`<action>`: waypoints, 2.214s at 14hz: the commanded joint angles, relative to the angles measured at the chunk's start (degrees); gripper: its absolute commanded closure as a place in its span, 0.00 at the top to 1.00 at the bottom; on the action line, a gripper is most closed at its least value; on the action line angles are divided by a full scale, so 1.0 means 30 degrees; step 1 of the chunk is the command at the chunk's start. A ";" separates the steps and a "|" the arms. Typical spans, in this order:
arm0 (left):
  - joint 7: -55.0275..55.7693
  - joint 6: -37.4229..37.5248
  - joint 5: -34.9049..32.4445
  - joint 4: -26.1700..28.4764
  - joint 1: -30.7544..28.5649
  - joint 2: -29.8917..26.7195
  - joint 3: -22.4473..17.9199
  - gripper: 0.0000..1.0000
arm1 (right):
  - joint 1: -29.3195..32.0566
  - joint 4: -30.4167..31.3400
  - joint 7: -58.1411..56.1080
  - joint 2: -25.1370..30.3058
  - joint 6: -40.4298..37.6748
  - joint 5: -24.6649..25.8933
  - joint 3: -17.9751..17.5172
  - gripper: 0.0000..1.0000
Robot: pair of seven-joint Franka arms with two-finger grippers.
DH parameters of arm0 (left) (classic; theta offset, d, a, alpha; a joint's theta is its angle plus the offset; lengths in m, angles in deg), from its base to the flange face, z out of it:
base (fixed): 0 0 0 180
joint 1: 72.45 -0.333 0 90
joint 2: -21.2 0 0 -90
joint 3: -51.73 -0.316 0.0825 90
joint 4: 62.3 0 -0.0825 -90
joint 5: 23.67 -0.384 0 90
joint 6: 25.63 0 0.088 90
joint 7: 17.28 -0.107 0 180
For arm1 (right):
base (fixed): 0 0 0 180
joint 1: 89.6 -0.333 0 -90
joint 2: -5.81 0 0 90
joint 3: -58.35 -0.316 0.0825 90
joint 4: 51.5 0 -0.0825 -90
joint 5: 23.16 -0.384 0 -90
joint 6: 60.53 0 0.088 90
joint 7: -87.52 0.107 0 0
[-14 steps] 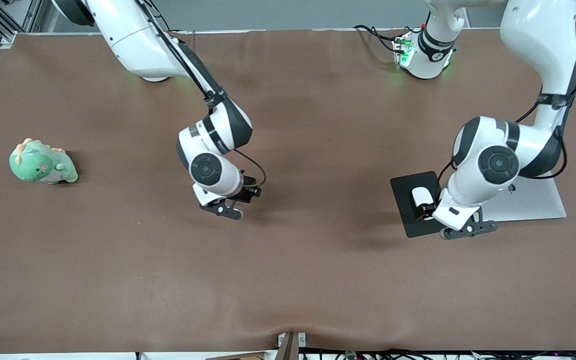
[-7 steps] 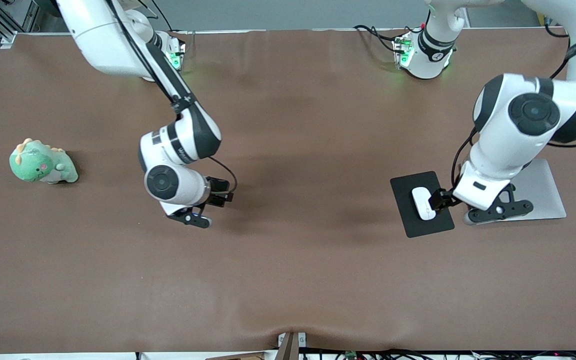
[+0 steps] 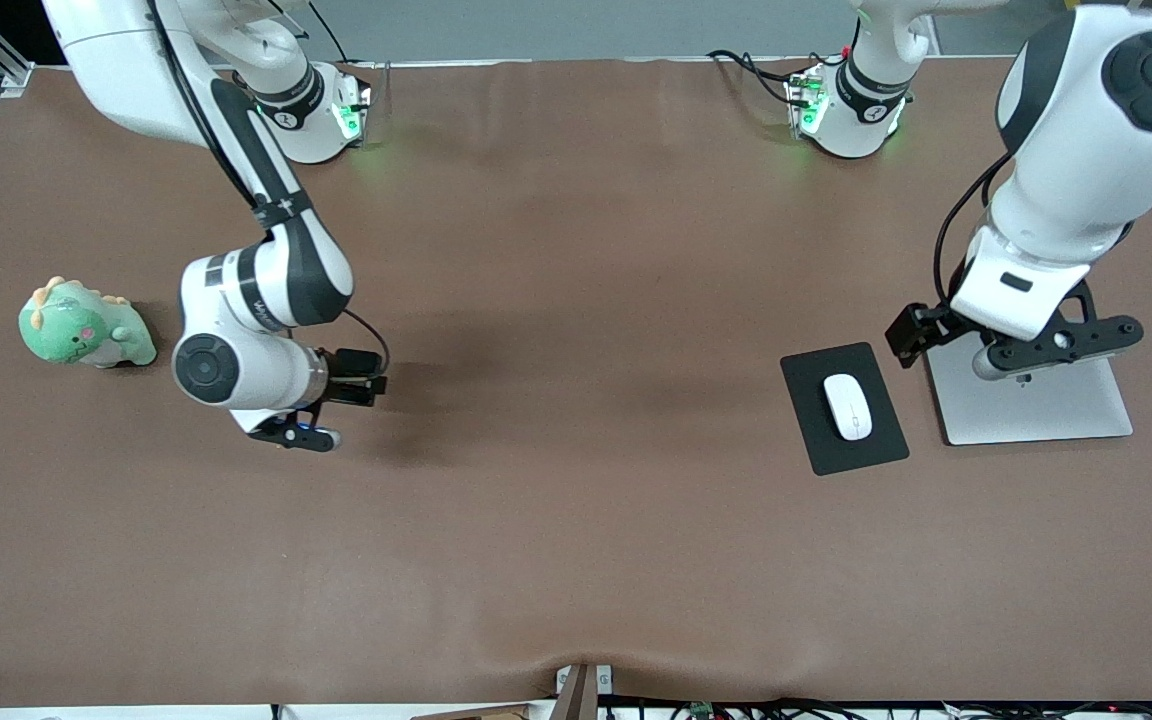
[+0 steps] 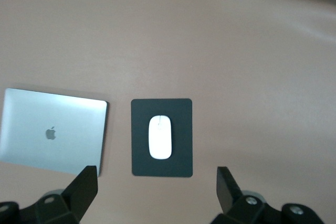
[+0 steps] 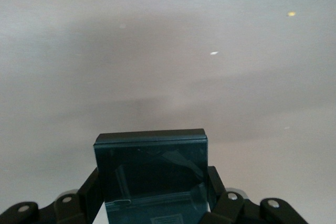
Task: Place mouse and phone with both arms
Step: 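Carry the phone toward the green plush while the left gripper withdraws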
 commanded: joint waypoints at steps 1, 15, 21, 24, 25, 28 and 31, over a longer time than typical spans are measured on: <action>-0.1840 0.1254 0.0635 -0.0182 -0.0223 -0.0841 0.0055 1.00 | 0.0058 0.1684 -0.2049 0.1247 0.0173 -0.0181 0.0958 0.00; -0.5802 0.5535 0.3419 0.0371 0.1357 -0.4414 -0.4105 1.00 | -0.0030 0.6696 -0.9699 0.2977 0.3717 0.0024 0.5882 0.00; -0.6150 0.5945 0.3742 0.0609 0.1594 -0.4681 -0.4662 1.00 | 0.0436 0.7748 -1.2424 0.2276 0.5968 0.0024 0.7027 0.00; -0.6094 0.5917 0.3508 0.0462 0.1273 -0.4242 -0.4663 1.00 | 0.0935 0.8073 -1.3391 0.1544 0.7055 -0.0005 0.6997 0.00; -0.6123 0.5916 0.3479 0.0462 0.1184 -0.4154 -0.4663 1.00 | 0.1111 0.8102 -1.3655 0.1426 0.7203 -0.0005 0.6997 0.00; -0.6123 0.5916 0.3274 0.0374 0.1212 -0.3861 -0.4663 1.00 | 0.1200 0.8132 -1.3775 0.1045 0.7584 -0.0034 0.6968 0.00; -0.6123 0.5916 0.3215 0.0345 0.1183 -0.3889 -0.4663 1.00 | 0.1288 0.8132 -1.3775 0.0517 0.7966 -0.0151 0.6968 0.00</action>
